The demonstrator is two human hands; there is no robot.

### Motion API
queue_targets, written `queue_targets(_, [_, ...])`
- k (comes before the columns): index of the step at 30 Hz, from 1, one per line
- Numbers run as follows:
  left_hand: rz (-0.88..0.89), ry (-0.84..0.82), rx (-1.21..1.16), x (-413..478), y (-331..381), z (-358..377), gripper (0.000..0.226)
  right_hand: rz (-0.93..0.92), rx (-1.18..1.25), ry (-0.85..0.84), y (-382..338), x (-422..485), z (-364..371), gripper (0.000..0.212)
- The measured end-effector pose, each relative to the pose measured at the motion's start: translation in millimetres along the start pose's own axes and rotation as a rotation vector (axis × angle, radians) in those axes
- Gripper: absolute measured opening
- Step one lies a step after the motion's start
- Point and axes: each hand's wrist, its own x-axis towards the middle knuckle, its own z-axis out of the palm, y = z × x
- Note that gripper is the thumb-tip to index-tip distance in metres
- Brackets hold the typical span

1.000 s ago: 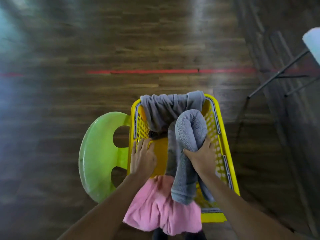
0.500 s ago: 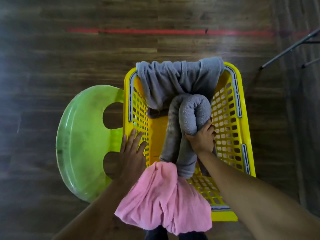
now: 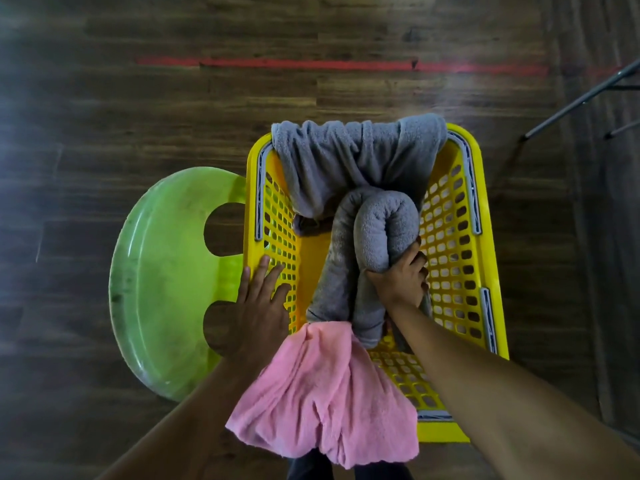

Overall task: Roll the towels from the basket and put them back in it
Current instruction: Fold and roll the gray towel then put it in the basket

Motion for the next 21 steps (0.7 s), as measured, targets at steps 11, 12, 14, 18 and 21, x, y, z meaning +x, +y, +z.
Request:
queue_targets(11, [-0.018, 0.014, 0.005, 1, 5, -3, 0.033, -0.030, 0.120, 0.064, 3, -7, -9, 0.115])
queue_targets(12, [-0.018, 0.017, 0.005, 1, 5, -3, 0.032, -0.047, 0.129, 0.081, 3, -9, -10, 0.114])
queue_targets(14, [-0.015, 0.025, 0.001, 0, 5, -4, 0.028, -0.074, 0.134, 0.116, 3, -11, -14, 0.113])
queue_targets(18, [-0.016, 0.023, -0.001, -1, 5, -5, 0.025, -0.194, 0.089, 0.202, -6, -10, -29, 0.112])
queue_targets(21, [-0.018, 0.018, -0.004, -1, 5, -6, 0.026, -0.387, -0.009, 0.186, -25, -5, -45, 0.109])
